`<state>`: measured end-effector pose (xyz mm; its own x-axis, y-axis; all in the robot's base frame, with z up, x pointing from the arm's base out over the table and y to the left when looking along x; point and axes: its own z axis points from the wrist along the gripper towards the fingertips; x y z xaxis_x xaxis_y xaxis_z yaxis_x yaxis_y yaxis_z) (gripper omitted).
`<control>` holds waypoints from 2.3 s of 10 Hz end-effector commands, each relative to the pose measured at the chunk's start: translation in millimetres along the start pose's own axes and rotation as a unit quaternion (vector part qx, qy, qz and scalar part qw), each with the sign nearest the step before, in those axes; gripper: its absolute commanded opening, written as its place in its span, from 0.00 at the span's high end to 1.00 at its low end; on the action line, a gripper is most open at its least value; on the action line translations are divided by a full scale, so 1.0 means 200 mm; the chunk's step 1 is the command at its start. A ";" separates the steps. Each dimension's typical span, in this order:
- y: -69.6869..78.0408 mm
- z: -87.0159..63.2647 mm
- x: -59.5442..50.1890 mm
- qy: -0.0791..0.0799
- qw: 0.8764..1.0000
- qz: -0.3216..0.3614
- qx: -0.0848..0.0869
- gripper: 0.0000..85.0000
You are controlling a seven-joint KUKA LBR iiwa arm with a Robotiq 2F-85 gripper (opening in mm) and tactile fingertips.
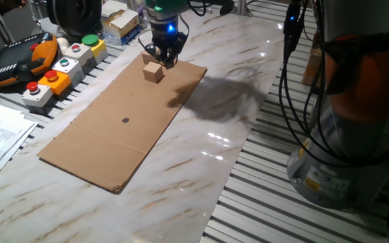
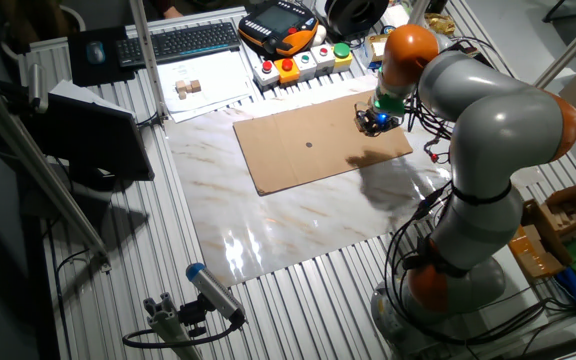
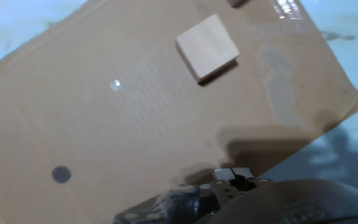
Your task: Use the gripper to push the small block from left to right
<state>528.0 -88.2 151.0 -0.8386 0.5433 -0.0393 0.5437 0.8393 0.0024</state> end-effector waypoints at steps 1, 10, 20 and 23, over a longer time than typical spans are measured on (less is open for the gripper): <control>-0.02 0.01 -0.01 0.001 1.000 0.017 -0.002 0.99; -0.04 0.05 -0.03 0.005 0.999 0.032 0.009 0.99; -0.11 0.03 -0.21 0.028 0.994 0.100 -0.033 0.99; -0.11 0.11 -0.33 0.004 0.989 0.148 -0.009 0.99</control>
<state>571.5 -142.2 132.0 -0.6495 0.7599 -0.0249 0.7593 0.6500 0.0319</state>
